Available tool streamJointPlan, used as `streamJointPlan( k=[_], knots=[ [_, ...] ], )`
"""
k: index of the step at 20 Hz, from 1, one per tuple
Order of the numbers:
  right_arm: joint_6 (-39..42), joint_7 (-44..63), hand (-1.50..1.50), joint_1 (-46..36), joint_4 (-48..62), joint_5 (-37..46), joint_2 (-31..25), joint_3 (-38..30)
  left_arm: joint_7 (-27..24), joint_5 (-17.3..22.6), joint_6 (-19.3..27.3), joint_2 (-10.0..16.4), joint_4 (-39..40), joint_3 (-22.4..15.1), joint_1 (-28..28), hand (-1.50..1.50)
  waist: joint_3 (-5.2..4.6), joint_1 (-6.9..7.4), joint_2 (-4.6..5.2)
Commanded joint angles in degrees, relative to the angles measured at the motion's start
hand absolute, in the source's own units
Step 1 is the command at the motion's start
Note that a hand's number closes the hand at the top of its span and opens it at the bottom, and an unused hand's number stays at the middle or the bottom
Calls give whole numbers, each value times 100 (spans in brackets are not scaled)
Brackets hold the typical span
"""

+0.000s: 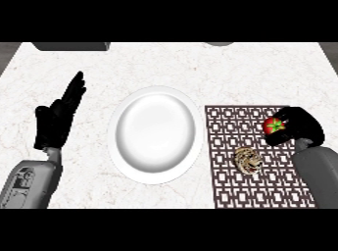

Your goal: Pick the tomato from the placemat and place it in the plate

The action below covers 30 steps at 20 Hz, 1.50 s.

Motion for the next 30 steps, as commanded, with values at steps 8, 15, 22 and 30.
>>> streamJointPlan(
  k=[8,15,22,30],
  knots=[
    [-42,-1256,150,1183,-1683,690,-310,893,-7,-12,-42,-49,-146,120,307,0,16,-148,-40],
    [-1226,-1937,150,1885,-3754,1133,-693,946,-151,-59,36,-80,-222,145,592,0,22,-186,-51],
    [-1032,-2002,150,1993,-5476,1098,-535,1260,79,30,-178,34,-403,168,372,0,25,-37,-11],
    [96,-886,150,583,-5139,1156,815,2101,514,-118,-95,-170,-518,6,7,0,23,60,16]
  ],
)
